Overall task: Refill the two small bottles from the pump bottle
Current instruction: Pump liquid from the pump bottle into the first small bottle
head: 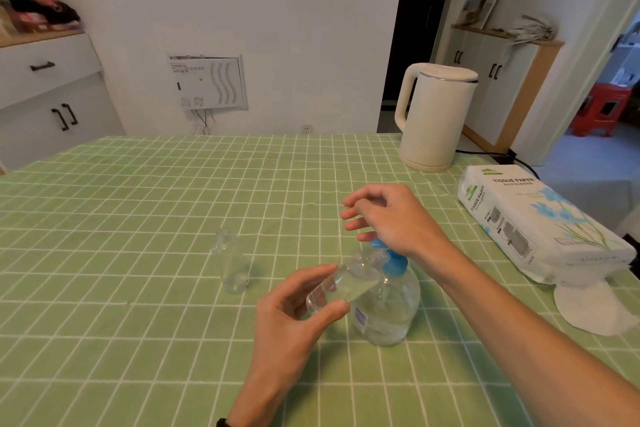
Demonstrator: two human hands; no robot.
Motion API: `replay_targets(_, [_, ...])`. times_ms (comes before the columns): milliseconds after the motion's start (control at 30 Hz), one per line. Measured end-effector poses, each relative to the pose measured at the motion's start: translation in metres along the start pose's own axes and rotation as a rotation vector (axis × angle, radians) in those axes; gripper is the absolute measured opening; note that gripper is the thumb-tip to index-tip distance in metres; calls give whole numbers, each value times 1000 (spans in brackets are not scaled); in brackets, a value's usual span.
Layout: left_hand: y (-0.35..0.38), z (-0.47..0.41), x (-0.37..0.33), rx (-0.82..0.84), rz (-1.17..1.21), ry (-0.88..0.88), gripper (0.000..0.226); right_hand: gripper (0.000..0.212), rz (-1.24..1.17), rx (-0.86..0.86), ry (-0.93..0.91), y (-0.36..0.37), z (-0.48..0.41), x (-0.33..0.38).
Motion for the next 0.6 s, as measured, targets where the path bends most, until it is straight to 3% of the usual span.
replay_targets(600, [-2, -3, 2, -32, 15, -4, 48, 24, 54, -13, 14, 0, -4, -6])
Point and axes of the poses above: each hand's wrist, its own z-axis away from the middle knuckle, its own y-axis out of the palm, x = y × z, the point moved 5 cm from there along -z, towards the middle knuckle, and after that the axes turned 2 degrees about -x, right-handed, at the moved point
